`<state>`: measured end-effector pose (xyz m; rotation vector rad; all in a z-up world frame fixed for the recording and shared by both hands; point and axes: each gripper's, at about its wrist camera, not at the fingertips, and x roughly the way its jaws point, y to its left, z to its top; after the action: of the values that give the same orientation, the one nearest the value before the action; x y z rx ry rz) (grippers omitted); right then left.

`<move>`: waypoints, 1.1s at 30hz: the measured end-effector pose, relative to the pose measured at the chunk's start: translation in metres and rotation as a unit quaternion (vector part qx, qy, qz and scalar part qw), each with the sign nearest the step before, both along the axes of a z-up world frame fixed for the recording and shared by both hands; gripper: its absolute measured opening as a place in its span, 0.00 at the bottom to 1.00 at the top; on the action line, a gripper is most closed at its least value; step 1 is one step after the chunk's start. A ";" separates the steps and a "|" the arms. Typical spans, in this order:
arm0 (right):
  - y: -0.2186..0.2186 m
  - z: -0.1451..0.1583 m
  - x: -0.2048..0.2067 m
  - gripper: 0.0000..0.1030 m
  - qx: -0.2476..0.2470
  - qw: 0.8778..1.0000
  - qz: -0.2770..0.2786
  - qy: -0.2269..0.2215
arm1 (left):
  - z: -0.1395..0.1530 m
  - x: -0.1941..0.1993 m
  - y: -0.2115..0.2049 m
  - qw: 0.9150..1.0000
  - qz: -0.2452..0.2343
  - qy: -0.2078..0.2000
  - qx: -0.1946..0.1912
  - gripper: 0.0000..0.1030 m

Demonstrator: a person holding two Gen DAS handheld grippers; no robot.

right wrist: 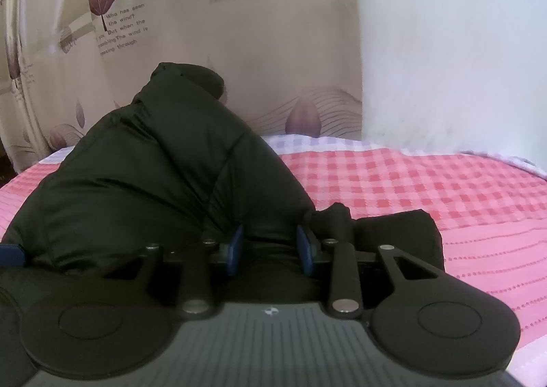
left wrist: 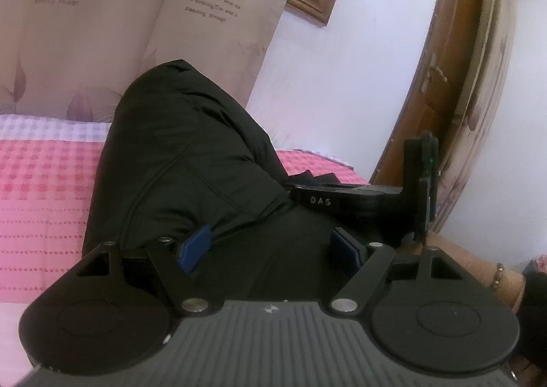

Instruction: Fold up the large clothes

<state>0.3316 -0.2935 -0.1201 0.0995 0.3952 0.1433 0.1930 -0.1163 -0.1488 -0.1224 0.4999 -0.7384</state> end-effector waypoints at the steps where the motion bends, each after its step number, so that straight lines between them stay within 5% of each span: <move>1: -0.003 0.000 -0.003 0.32 -0.001 1.000 -0.001 0.000 | 0.000 -0.001 -0.001 1.000 0.000 -0.002 0.003 0.75; 16: -0.016 0.007 -0.026 0.40 -0.040 0.999 -0.018 0.007 | 0.000 -0.006 -0.010 0.999 0.001 -0.023 0.038 0.79; 19: -0.019 0.012 -0.033 0.56 -0.052 0.998 -0.031 0.008 | -0.001 -0.007 -0.011 0.999 -0.006 -0.029 0.044 0.85; 21: -0.027 0.015 -0.042 1.00 -0.054 0.996 -0.068 0.009 | -0.001 -0.008 -0.014 0.998 -0.011 -0.036 0.050 0.91; 22: -0.033 0.016 -0.047 1.00 -0.047 0.995 -0.086 0.013 | -0.002 -0.009 -0.016 0.998 -0.014 -0.041 0.054 0.95; 29: -0.114 0.012 -0.119 1.00 0.148 0.985 -0.085 0.012 | -0.005 -0.013 -0.018 0.997 -0.014 -0.059 0.046 1.00; 33: -0.144 -0.010 -0.150 1.00 0.260 0.963 -0.060 0.047 | -0.001 -0.011 0.001 0.999 -0.014 -0.039 -0.015 1.00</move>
<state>0.1813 -0.4376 -0.1300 0.6506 0.4386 0.1194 0.1816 -0.1153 -0.1501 -0.1148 0.4176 -0.7747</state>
